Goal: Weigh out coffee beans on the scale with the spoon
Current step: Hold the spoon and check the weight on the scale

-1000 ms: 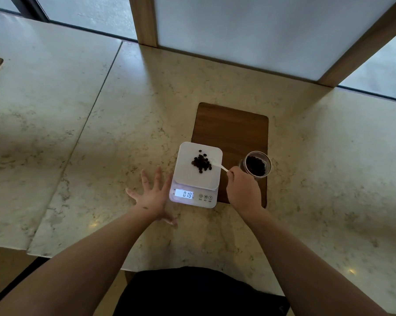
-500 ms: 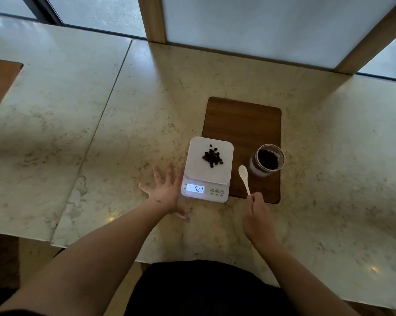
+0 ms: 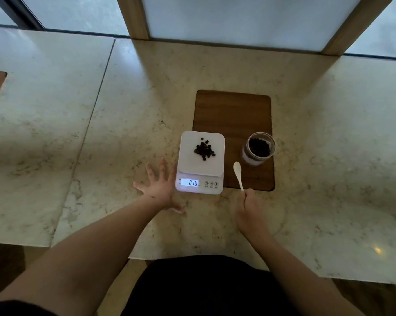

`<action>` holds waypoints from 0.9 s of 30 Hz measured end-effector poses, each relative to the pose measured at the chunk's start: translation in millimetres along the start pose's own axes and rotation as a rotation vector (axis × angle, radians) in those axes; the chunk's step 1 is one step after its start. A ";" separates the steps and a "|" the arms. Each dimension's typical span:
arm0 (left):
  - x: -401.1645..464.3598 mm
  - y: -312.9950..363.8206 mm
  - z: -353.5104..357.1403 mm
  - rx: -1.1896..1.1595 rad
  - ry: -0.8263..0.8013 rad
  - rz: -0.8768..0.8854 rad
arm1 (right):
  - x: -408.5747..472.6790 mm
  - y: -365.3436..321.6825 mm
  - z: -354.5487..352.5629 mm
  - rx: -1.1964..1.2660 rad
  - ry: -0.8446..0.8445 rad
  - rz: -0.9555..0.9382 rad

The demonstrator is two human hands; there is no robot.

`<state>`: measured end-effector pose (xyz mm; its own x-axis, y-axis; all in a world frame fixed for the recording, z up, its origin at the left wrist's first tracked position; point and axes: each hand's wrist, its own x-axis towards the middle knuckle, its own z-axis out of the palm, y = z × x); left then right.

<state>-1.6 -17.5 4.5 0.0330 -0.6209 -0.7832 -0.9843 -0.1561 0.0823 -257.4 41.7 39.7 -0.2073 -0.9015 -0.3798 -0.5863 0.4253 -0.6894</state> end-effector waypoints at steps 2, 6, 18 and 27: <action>-0.1 0.6 0.7 0.006 0.001 0.000 | 0.1 -0.6 -0.1 -0.021 -0.011 -0.007; 0.3 -0.4 1.0 0.008 0.006 0.002 | -3.2 -0.6 7.8 -0.043 -0.033 -0.018; 0.4 0.0 0.7 -0.008 0.003 0.005 | -17.6 -9.4 39.4 -0.159 -0.270 -0.221; -0.8 -0.5 1.6 -0.018 -0.006 0.005 | -11.0 21.4 21.6 -0.071 0.018 0.069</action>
<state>-1.4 -15.7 4.1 0.0274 -0.6171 -0.7864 -0.9813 -0.1667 0.0966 -250.8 62.5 15.8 -0.2630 -0.8716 -0.4137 -0.6239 0.4807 -0.6162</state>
